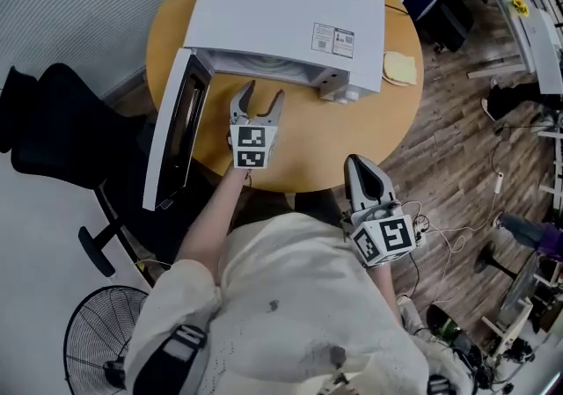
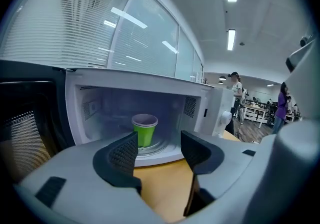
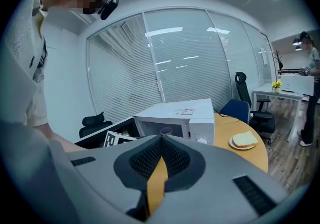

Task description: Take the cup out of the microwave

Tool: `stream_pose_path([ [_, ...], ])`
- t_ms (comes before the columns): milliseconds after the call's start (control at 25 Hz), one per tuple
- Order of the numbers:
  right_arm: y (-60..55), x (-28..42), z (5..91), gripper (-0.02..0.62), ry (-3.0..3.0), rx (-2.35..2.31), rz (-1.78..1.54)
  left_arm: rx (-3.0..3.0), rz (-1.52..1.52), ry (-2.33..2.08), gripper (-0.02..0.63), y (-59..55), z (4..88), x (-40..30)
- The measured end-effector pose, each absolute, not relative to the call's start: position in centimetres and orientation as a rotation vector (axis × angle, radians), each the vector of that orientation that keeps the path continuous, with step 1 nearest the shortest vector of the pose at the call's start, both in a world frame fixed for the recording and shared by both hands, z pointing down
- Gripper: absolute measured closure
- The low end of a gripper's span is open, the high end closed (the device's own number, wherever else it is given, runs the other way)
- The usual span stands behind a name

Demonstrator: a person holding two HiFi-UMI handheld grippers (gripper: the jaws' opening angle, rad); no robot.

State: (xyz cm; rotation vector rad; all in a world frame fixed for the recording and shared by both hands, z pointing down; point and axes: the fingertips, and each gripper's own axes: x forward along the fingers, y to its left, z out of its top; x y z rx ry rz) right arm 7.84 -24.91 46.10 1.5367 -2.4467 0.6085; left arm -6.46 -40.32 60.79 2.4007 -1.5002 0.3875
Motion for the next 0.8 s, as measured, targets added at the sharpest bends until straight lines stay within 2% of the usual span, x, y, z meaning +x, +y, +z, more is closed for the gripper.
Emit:
stream_pose_path([
  [240,-25.6,9.0,47.4,0.588,-2.403,1.554,0.650,2.349,0.419,-1.535,0.324,-43.5,63.5,-6.1],
  [520,-26.8,9.9,48.0,0.588,-2.377,1.567,0.673,2.270,0.414,-1.588,0.275,-46.8,65.8,-6.3],
  [800,-27.6,9.7,49.0,0.588,-2.368,1.545,0.701,2.272,0.448,-1.626,0.272,-49.3,67.2,-5.9],
])
